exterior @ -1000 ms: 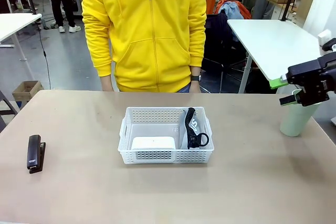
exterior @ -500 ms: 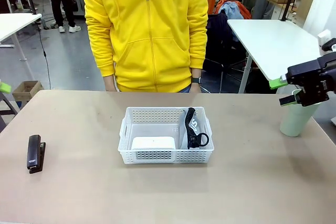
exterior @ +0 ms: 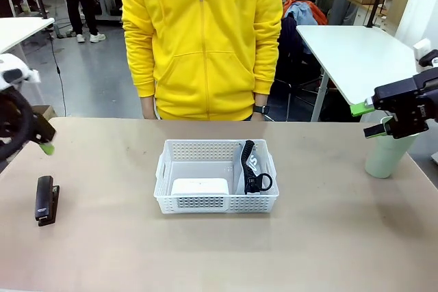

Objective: Efficiently arrange items inside the basket to fit them all.
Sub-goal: Pick up the Stapler and place it inside the Organizing basket.

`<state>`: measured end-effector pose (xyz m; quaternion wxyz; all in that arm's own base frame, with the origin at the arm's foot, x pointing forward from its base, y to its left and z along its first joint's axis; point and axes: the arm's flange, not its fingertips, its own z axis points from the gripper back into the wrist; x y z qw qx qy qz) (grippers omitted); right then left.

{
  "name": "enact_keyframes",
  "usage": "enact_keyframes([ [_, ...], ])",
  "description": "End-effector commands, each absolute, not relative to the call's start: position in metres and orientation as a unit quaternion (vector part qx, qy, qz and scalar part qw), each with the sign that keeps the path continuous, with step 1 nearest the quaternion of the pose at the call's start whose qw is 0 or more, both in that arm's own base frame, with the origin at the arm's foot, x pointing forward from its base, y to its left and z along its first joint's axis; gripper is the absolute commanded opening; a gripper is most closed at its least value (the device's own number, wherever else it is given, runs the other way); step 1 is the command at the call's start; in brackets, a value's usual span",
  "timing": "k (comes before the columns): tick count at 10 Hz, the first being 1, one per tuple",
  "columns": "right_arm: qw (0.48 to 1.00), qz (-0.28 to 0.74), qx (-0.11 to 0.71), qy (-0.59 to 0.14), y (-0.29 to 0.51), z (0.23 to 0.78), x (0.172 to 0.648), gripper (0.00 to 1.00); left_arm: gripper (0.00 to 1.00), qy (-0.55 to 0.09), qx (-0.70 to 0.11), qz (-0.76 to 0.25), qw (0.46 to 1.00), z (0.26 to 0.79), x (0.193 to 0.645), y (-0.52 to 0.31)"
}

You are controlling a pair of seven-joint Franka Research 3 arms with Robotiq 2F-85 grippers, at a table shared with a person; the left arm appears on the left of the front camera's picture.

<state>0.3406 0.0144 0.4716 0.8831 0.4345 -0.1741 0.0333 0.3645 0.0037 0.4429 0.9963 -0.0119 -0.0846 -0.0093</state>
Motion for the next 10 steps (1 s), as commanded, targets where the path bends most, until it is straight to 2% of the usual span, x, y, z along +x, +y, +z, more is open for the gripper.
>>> enact_keyframes([
  [1, 0.876, 0.036, 0.445, -0.183, 0.015, 0.471, 0.343, 1.0, 1.0, -0.063, 0.014, -0.043, 0.997, 0.388, 0.296, -0.015],
  [3, 0.876, 0.036, 0.445, -0.183, 0.015, 0.471, 0.343, 1.0, 1.0, -0.033, -0.021, -0.036, 0.999, 0.389, 0.296, -0.026],
  [4, 0.876, 0.036, 0.445, -0.183, 0.015, 0.471, 0.343, 1.0, 1.0, -0.05, 0.005, -0.044, 0.998, 0.428, 0.362, -0.03],
  [9, 0.876, 0.036, 0.445, -0.183, 0.015, 0.471, 0.343, 1.0, 1.0, -0.047, 0.002, -0.043, 0.998, 0.426, 0.361, -0.035],
  [10, 0.876, 0.036, 0.445, -0.183, 0.015, 0.471, 0.343, 1.0, 1.0, 0.004, 0.018, -0.105, 0.994, 0.409, 0.358, -0.033],
])
